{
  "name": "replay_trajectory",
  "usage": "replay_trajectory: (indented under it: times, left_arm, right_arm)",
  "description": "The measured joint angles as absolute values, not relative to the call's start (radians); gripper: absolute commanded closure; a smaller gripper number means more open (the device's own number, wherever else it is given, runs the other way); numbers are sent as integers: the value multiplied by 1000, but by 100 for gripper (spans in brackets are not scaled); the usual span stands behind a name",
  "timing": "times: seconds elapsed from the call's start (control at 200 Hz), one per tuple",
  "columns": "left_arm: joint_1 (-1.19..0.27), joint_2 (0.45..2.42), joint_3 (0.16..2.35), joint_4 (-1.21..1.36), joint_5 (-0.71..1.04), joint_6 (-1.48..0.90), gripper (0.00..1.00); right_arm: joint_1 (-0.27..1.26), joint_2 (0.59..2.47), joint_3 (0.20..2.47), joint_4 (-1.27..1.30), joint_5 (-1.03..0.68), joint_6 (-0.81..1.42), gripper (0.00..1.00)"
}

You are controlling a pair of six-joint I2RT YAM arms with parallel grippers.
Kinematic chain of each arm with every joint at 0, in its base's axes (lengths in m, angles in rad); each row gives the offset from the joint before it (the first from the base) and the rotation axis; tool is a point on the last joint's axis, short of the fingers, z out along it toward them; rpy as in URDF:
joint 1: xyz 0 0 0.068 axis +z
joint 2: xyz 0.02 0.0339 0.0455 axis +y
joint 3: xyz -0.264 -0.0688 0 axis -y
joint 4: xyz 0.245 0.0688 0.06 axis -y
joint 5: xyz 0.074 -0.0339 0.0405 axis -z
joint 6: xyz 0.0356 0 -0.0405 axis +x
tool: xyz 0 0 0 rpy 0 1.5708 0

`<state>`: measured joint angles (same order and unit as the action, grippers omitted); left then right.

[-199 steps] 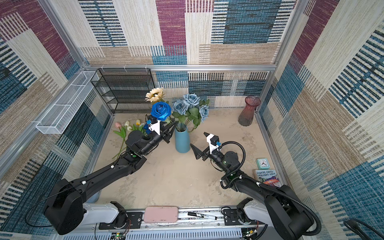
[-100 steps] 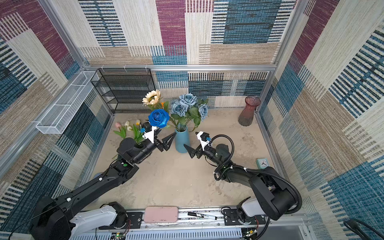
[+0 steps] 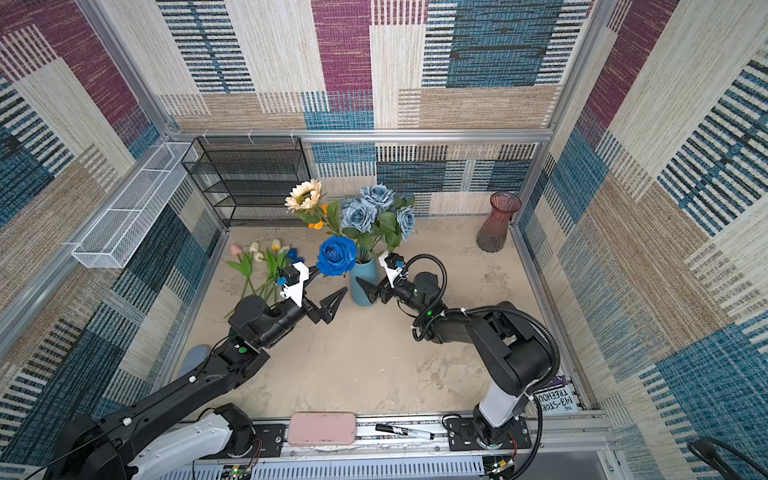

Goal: Arrange the flowers into the vase
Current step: 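Open and withdraw the left gripper while the right gripper closes on the vase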

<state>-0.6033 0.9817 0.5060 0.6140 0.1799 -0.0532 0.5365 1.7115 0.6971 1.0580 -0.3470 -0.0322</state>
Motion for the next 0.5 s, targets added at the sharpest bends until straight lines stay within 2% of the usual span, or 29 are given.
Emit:
replay_trajectory:
  times: [0.24, 0.501]
  left_arm:
    - [-603, 916, 415, 602, 152, -55, 0]
    - [-603, 904, 408, 577, 134, -57, 0]
  right_arm:
    - [537, 1835, 785, 1074, -348, -35, 0]
    - [537, 1916, 843, 1116, -348, -35, 1]
